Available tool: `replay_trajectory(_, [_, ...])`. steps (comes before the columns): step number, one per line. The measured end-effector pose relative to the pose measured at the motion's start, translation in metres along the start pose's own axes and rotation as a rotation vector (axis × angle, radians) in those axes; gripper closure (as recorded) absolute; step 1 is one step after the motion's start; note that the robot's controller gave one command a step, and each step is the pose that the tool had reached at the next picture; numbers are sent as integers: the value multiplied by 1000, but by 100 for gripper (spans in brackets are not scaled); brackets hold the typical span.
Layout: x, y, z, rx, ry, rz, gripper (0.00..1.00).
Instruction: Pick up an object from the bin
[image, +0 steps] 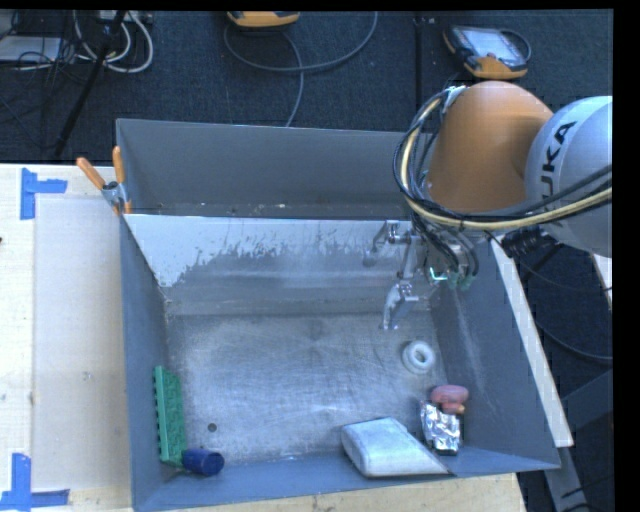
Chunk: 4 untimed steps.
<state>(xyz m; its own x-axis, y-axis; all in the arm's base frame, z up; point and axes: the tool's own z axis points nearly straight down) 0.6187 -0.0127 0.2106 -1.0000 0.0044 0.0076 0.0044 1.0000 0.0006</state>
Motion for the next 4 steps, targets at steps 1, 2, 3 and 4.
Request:
replay_trajectory(1, [12, -42, 96, 1, -2, -282, 0])
replay_trajectory(2, [99, -84, 116, 1, -2, -585, 0])
replay_trajectory(3, [132, -100, 48, 5, -10, -623, 0])
replay_trajectory(4, [109, -83, 138, 4, -6, -1114, 0])
